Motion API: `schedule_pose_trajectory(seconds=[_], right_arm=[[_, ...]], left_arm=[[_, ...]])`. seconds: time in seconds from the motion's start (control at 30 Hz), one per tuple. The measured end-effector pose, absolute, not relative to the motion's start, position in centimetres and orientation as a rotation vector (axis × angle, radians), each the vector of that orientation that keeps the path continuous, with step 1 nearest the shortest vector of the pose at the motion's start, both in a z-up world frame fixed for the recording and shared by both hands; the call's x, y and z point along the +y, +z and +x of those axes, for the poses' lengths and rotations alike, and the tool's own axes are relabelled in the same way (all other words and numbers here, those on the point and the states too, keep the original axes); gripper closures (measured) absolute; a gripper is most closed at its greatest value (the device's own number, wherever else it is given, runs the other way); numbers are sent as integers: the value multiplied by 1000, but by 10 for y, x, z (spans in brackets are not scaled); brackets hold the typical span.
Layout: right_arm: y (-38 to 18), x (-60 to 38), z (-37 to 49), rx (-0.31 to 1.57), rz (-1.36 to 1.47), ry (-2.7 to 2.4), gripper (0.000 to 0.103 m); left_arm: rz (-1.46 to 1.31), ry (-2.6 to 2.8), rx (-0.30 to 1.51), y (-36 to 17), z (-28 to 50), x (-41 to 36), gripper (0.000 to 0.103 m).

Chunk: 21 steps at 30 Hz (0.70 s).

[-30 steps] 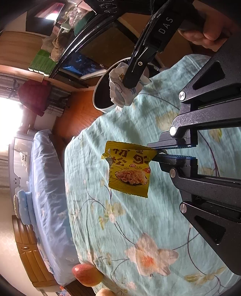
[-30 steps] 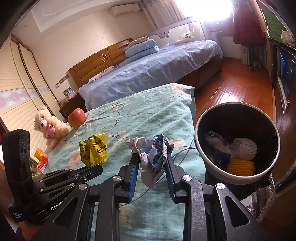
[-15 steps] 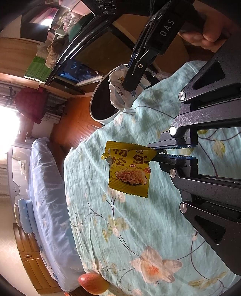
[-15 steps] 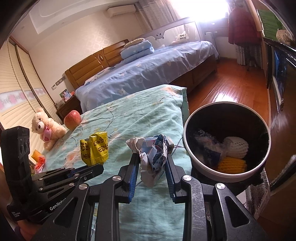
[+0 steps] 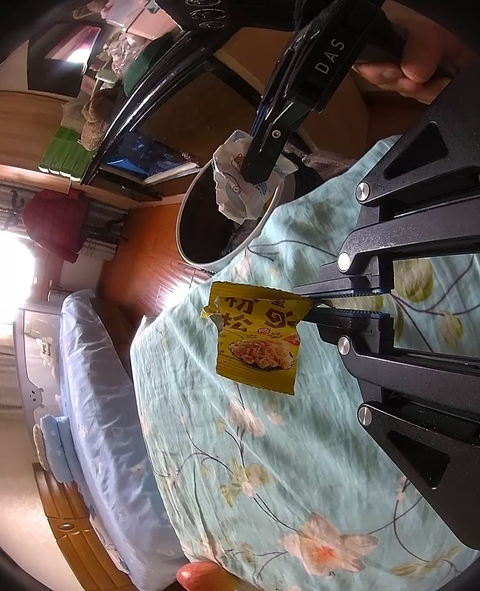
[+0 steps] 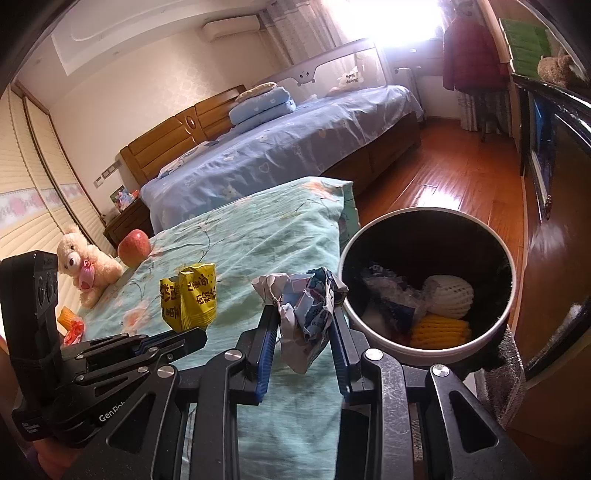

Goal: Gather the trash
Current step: 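Carry the yellow wrapper and crumpled paper over the black bin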

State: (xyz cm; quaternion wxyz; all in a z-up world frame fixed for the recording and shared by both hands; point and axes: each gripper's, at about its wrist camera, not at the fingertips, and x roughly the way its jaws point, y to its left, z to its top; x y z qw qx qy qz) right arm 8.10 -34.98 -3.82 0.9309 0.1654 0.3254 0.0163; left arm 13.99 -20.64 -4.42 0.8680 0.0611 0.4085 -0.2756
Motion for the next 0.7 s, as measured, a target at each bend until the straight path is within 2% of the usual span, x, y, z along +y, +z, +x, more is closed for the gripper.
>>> schedule_pose_trajectory(seconds=[0.7], right_arm=[[-36, -384, 74, 649, 343, -40, 74]], left_arm=[[173, -623, 845, -40, 143, -244, 99]])
